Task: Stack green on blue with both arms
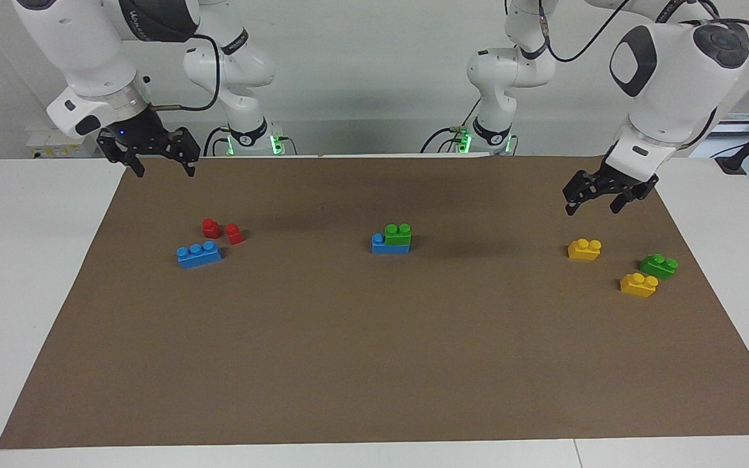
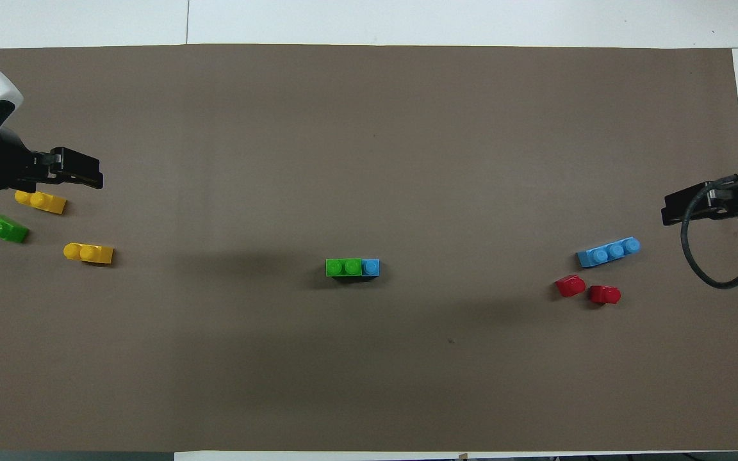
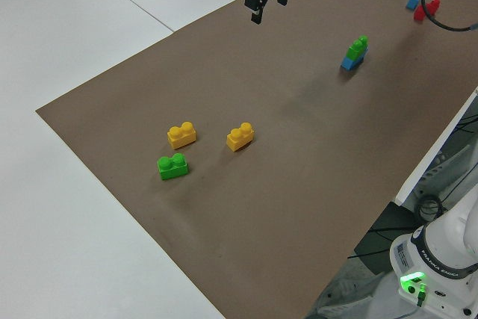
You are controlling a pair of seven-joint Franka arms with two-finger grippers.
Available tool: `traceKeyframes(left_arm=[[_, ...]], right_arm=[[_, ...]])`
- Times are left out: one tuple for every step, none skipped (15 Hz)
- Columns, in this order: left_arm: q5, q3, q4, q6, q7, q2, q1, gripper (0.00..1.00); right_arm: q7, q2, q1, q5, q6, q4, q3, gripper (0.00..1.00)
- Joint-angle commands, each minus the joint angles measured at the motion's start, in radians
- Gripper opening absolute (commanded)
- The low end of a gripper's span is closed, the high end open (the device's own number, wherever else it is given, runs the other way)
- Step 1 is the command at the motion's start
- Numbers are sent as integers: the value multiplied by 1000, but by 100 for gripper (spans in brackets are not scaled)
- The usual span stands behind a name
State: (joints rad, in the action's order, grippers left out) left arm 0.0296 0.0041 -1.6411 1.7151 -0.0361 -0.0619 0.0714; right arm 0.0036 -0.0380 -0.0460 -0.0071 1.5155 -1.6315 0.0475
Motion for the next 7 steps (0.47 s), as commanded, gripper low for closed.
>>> traceKeyframes(left_arm=[[19,-6,15,-22,21,4,-13,100],[19,-6,14,-22,21,4,-13,100],[19,-6,15,-22,21,2,-13,100],[19,-6,14,-22,21,2,-13,100],[19,-6,15,-23,19,2,-13,100],[19,-6,15,-25,19,4,-13,100],[19,-7,15,-23,19,4,-13,100]], right_arm=[[-31,-5,-15,-24,23,-13,12,100],[-31,-5,-15,-24,23,-13,14,100],[-34,-5,-15,-22,23,-13,14,100],[-37,-5,-15,-22,23,-13,14,100],[-37,-5,-15,-21,23,-13,14,100],[-34,-5,-15,-19,23,-13,14,100],[-31,-5,-15,-17,23,-13,14,100]])
